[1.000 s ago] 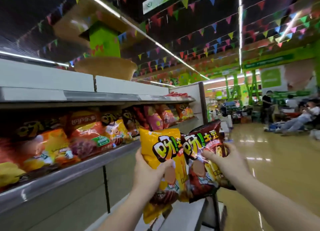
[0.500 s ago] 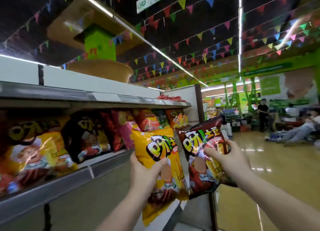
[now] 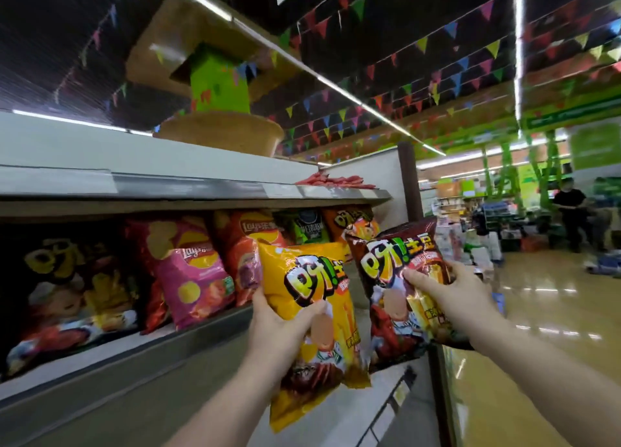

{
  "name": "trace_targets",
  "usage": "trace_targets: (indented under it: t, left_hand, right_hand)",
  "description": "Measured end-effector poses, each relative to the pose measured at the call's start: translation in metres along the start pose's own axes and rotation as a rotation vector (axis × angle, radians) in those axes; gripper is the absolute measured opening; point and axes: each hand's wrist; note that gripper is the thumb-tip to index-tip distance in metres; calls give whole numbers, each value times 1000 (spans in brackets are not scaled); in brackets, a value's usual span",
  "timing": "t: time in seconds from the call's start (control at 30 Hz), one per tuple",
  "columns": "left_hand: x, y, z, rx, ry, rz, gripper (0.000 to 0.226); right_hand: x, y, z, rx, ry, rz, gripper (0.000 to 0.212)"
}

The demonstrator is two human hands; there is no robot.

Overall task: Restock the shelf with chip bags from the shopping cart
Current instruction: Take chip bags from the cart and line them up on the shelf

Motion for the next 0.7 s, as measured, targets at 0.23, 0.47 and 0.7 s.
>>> trace_targets:
  t: [0.23,0.47,0.7]
  left_hand:
    - [-29,62,-19,-55,-14,173,112]
    - [-52,98,-13,-159,5,320,115]
    - [-86,98,-11,-202,86,358,75]
  right_hand:
    - [-102,9,37,-105,-101,-152,67]
    - [-179,28,52,-156,-125,-287,68]
    - [-226,63,41,-223,-189,-395,55]
Point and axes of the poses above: each hand's wrist, its own x-axis away from the middle knuckle, its own y-axis out of the palm, z = x × y, and after that the axes turned 11 degrees about x, right-handed
